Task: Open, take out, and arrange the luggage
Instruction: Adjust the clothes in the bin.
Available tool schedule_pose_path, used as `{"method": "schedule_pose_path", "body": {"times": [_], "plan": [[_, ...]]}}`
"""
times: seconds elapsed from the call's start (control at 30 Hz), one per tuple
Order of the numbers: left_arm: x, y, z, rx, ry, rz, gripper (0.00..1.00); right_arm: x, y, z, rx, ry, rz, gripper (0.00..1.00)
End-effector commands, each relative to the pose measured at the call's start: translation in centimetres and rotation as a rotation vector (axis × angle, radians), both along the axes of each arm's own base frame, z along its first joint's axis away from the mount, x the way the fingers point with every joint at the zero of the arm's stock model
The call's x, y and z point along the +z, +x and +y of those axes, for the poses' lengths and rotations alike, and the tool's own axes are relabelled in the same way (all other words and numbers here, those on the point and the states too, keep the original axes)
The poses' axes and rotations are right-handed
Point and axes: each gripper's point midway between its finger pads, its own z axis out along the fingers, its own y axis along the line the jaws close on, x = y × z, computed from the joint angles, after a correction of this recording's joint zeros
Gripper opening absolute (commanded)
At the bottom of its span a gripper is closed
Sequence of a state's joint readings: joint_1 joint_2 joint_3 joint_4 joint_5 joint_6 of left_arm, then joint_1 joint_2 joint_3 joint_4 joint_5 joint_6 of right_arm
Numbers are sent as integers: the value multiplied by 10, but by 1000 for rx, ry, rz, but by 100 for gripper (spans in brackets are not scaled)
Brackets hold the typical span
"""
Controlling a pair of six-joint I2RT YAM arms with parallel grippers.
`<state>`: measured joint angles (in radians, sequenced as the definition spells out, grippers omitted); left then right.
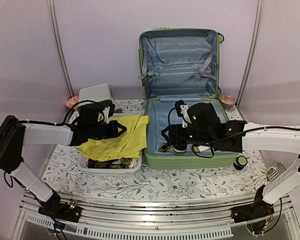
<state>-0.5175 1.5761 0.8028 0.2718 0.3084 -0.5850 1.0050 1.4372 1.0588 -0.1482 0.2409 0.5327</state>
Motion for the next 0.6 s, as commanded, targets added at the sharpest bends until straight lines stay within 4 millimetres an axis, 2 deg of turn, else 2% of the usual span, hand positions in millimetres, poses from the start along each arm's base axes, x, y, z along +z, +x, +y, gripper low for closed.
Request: {"method": "schedule_pose_path", "body": {"times": [0.0, 0.13, 0.23, 0.37, 0.47, 0.53, 0.57], "plan": [[23, -16, 20, 24, 121, -45, 8, -2, -4, 15, 81, 9, 14, 60], [27, -36, 39, 50, 163, -31, 14, -12, -6, 24, 115, 0, 46, 61], [12, -54, 55, 77, 218, 52, 13, -14, -7, 26, 119, 11, 53, 61], [-19, -73, 78, 137, 276, 135, 12, -14, -7, 26, 118, 13, 53, 61], [-34, -82, 75, 107, 246, 151, 11, -13, -5, 26, 112, 10, 47, 61], [-29, -81, 72, 103, 238, 148, 10, -10, -3, 26, 109, 9, 41, 61], [-20, -79, 71, 104, 226, 126, 10, -9, -3, 26, 106, 7, 38, 61]]}}
